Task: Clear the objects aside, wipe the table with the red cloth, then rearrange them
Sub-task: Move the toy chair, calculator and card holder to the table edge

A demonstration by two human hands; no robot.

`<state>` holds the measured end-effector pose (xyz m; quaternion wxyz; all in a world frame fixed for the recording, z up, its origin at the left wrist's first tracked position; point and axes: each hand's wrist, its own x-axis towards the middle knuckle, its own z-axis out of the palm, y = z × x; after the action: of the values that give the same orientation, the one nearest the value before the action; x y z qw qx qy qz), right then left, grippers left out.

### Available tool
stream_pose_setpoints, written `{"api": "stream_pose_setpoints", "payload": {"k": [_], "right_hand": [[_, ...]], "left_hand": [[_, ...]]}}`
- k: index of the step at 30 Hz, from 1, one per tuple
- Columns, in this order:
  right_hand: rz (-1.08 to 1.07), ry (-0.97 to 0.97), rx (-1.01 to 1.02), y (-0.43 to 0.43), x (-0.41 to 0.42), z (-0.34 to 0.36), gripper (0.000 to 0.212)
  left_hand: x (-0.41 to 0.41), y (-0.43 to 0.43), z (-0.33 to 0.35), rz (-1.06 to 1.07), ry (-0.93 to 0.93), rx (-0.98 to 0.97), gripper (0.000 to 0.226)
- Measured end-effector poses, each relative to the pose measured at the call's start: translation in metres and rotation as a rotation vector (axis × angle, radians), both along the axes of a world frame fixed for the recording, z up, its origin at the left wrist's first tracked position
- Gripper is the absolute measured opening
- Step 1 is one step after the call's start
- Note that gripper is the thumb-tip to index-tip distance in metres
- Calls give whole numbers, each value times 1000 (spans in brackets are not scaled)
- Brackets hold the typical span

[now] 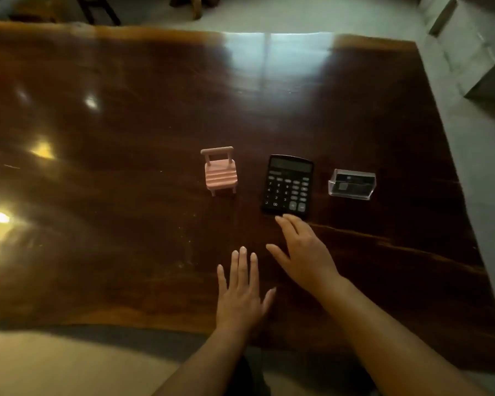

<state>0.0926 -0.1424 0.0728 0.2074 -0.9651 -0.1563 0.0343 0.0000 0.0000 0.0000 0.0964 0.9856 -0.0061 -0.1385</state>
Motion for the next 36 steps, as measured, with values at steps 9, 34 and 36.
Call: {"api": "stream_pose_setpoints", "payload": {"k": [9, 34, 36], "right_hand": [[140, 61, 107, 77, 116, -7, 84], [-404, -146, 511, -120, 108, 24, 72], [-521, -144, 383, -175, 104, 23, 71]], "left_hand": [[3, 2, -10, -4, -75, 17, 84], [7, -2, -1, 20, -34, 1, 80], [8, -3, -4, 14, -58, 7, 80]]}}
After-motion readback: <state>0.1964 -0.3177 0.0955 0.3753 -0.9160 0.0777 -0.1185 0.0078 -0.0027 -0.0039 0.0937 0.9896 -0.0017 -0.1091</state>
